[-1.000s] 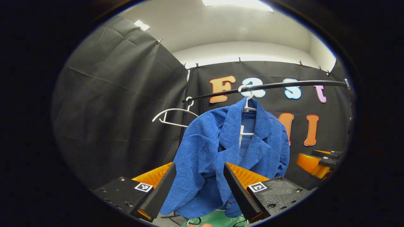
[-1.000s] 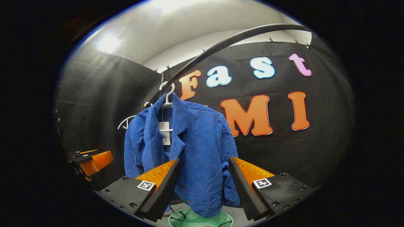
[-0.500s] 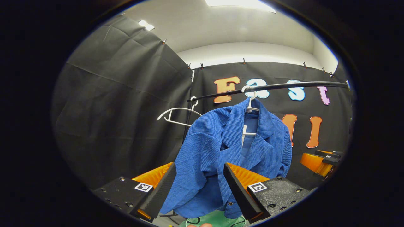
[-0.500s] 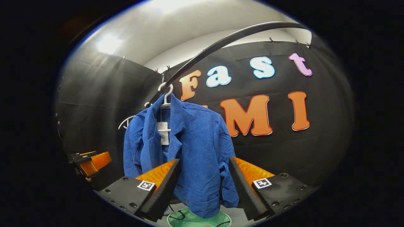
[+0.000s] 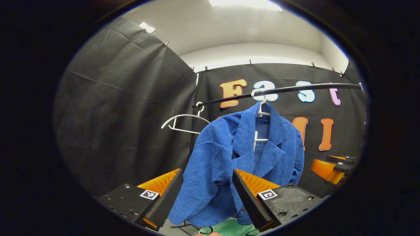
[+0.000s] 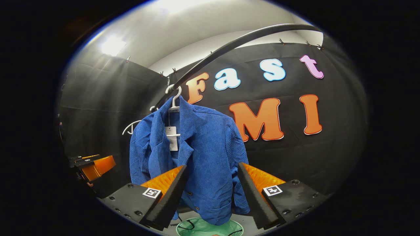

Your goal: Grasp the clothes on the hanger with both hands and then place them into the laundry hamper below.

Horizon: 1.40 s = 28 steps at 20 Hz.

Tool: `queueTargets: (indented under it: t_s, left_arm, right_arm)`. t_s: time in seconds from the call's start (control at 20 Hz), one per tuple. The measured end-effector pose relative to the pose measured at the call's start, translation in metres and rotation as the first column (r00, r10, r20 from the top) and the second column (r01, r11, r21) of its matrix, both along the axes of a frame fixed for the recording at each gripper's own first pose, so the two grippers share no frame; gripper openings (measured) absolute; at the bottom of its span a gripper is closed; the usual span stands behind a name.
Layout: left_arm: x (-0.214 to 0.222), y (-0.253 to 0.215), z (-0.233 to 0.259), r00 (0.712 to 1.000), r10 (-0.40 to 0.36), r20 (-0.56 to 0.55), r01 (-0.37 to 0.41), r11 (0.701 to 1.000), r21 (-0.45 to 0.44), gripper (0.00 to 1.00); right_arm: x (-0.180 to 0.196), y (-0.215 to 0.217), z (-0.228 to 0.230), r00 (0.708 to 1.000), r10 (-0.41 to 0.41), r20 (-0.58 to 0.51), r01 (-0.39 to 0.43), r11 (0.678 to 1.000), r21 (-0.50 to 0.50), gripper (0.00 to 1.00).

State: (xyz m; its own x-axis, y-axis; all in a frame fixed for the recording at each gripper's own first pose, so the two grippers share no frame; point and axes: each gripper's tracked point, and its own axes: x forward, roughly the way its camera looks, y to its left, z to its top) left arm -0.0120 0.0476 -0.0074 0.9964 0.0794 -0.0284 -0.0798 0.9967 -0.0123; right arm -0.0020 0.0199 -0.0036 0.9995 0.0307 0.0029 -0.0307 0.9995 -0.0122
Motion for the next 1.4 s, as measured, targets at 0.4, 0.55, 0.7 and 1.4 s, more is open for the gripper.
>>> queueTargets:
  t_s: [0.4, 0.55, 0.7, 1.4]
  left_arm:
    - [-0.020, -0.008, 0.005, 0.999, 0.028, 0.032, -0.028, 1.000, 0.009, 0.92]
    - [-0.025, -0.003, 0.001, 0.998, 0.058, 0.028, -0.057, 0.998, -0.006, 0.92]
    - [-0.030, 0.008, -0.001, 0.997, 0.071, 0.016, -0.071, 0.997, 0.023, 0.95]
    - [-0.016, 0.055, -0.018, 0.995, 0.094, -0.041, -0.089, 0.989, 0.118, 0.92]
  right_arm:
    - [0.038, 0.033, -0.004, 0.990, 0.143, 0.007, -0.143, 0.990, 0.021, 0.98]
    - [0.063, 0.045, -0.011, 0.984, 0.178, -0.015, -0.177, 0.984, 0.035, 0.97]
    - [0.091, 0.058, -0.024, 0.981, 0.186, -0.049, -0.183, 0.981, 0.060, 0.98]
    - [0.191, 0.051, -0.083, 0.985, -0.136, -0.106, 0.142, 0.988, 0.056, 0.98]
